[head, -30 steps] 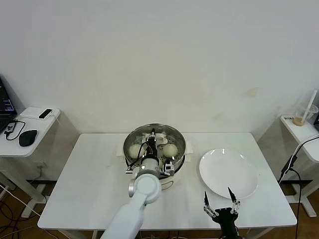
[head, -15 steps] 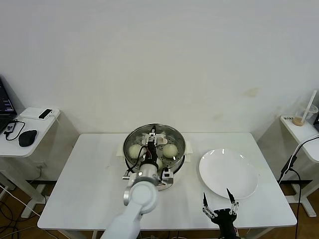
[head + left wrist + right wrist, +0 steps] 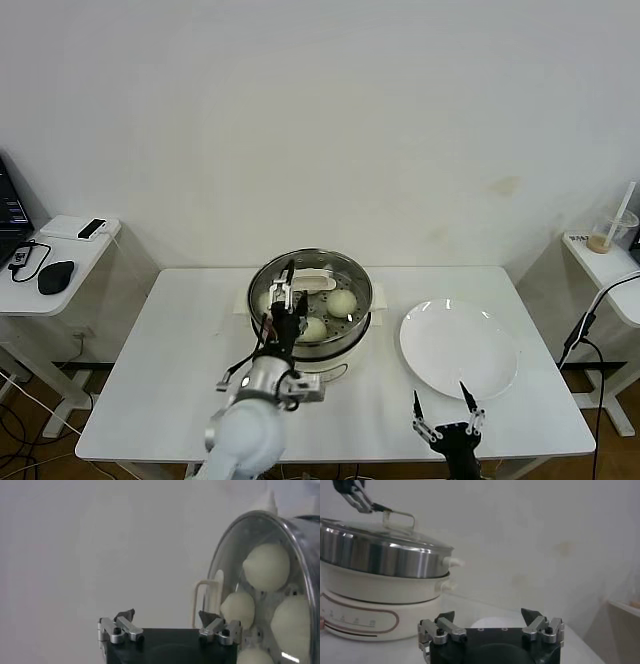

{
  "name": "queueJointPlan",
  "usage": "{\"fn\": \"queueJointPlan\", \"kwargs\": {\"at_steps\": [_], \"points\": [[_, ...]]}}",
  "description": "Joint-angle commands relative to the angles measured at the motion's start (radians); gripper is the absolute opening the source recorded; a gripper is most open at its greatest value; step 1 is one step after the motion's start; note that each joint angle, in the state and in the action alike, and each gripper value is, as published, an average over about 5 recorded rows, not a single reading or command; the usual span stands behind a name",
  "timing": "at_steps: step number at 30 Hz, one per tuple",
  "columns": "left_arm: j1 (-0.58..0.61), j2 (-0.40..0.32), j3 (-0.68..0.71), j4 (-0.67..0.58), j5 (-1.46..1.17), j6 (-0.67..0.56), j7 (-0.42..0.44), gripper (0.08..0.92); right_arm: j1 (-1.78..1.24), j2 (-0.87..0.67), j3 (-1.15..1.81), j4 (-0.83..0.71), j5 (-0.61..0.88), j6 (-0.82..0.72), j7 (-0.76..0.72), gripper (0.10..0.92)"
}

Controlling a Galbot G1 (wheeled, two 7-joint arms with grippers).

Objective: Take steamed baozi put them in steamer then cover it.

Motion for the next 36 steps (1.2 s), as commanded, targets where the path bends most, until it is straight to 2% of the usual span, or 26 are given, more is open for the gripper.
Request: {"fn": "queueJointPlan", "kwargs": {"at_steps": [1,4,8,15,25,36], "points": [[0.332,0.028,-0.271,-0.128,-0.985,-0.372,-0.29,0.823,-0.011,-0.078,0.047,0.003,0.082,0.028,-0.01,0.823],[0.392,0.048,-0.355,-0.139,-1.143,-0.38,-0.338,0.823,-0.006,-0.093,0.047,0.003,0.101,0.016,-0.017,0.823],[0.468,0.064,-0.441,-0.146,-1.305,-0.373,-0.349,0.823,-0.005,-0.141,0.036,-0.003,0.152,0.0,-0.03,0.823],[0.586,0.037,-0.487,-0.094,-1.378,-0.429,-0.401,0.823,-0.023,-0.276,0.026,0.012,0.28,-0.033,0.003,0.823],[0.693,0.023,-0.519,-0.126,-1.343,-0.44,-0.367,0.823,-0.045,-0.316,0.005,0.032,0.331,-0.062,0.019,0.823],[0.757,-0.004,-0.501,-0.118,-1.332,-0.473,-0.338,0.823,-0.058,-0.317,-0.019,0.048,0.35,-0.08,0.035,0.823]]}}
